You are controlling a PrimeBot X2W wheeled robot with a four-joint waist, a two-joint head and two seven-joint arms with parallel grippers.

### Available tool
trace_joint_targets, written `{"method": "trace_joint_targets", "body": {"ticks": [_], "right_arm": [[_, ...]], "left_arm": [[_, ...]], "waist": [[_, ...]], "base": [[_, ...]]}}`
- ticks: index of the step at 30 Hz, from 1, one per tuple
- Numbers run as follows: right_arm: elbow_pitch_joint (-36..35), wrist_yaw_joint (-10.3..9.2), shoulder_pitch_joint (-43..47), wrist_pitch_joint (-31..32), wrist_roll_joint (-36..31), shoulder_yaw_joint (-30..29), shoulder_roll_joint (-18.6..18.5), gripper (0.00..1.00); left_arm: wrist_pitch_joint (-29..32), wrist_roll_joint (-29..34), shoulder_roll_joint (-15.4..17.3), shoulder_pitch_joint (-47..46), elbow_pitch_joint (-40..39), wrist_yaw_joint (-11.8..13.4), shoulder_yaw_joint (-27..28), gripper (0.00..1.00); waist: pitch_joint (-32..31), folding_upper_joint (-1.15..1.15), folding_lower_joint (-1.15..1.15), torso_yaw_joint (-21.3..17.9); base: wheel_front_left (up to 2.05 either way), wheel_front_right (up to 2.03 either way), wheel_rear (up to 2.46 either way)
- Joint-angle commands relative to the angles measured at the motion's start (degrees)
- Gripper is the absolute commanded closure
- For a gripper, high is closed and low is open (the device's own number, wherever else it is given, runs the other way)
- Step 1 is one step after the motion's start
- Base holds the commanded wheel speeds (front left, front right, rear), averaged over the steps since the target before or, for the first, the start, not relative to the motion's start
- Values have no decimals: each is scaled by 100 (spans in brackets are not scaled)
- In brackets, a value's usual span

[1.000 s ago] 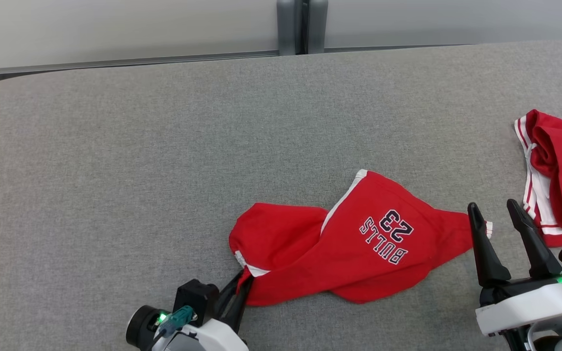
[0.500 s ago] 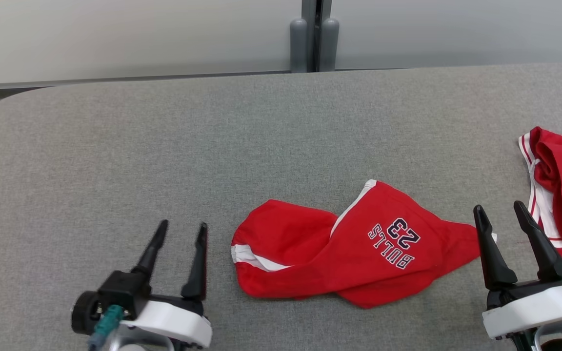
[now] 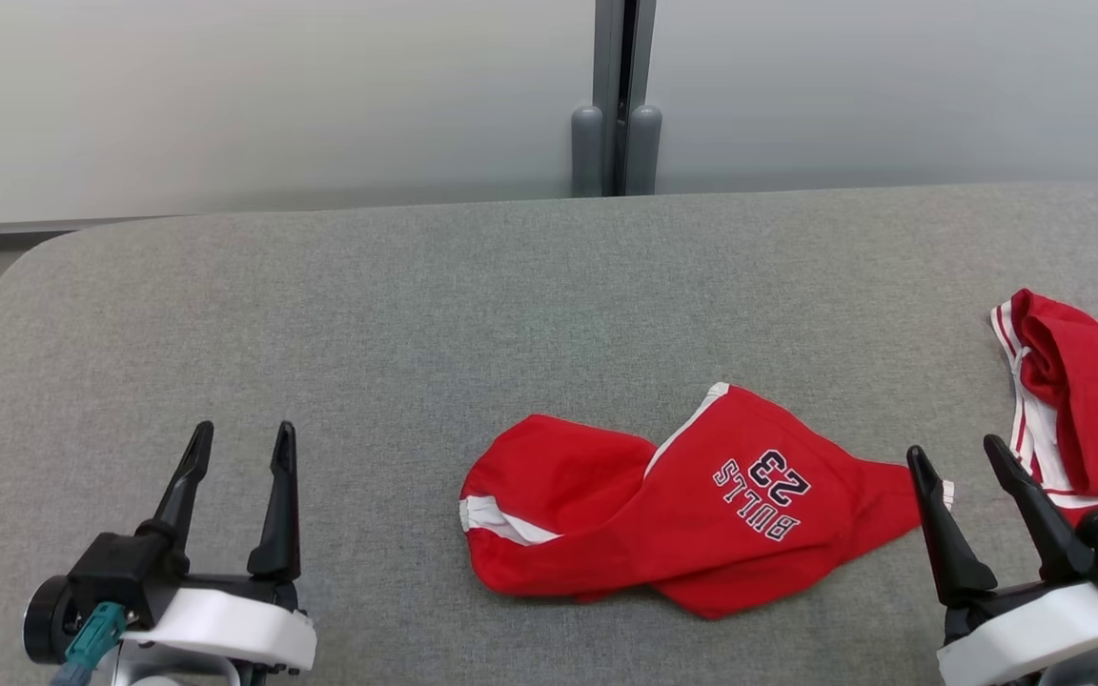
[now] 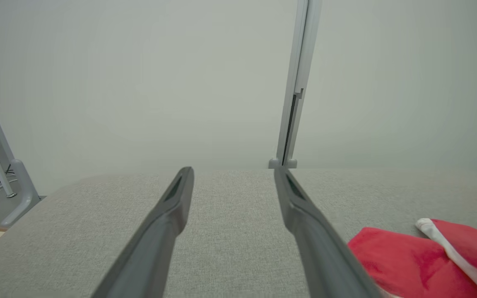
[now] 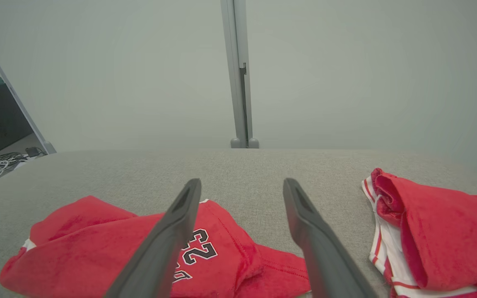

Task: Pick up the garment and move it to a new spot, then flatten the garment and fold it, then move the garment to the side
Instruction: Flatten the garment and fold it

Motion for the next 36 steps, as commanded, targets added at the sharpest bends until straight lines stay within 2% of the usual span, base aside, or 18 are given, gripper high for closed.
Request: {"method": "trace_joint_targets", "body": {"ticks": [1, 14, 22, 30, 36], "right_arm": [[-9, 0, 54, 19, -21, -1, -41, 0], [-54, 0, 96, 131, -15, -15, -63, 0], [129, 0, -26, 151, 43, -101, -115, 0], [1309, 0, -914, 105, 328, 37, -532, 0], [2404, 0, -1931, 230, 685, 771, -882, 0]], "left_arm": [[23, -51, 53, 76, -25, -32, 33, 0], [113, -111, 43, 220, -87, 33, -70, 0], [131, -88, 48, 16, -76, 13, -128, 0], [74, -54, -111, -408, -65, -90, -240, 0], [0, -19, -311, -737, 99, -192, -303, 0]], "waist": [[-39, 0, 0, -11], [-114, 0, 0, -23], [-19, 0, 0, 144], [561, 0, 0, 584], [1023, 0, 0, 892]], "base": [[0, 0, 0], [0, 0, 0], [0, 0, 0], [0, 0, 0], [0, 0, 0]]}}
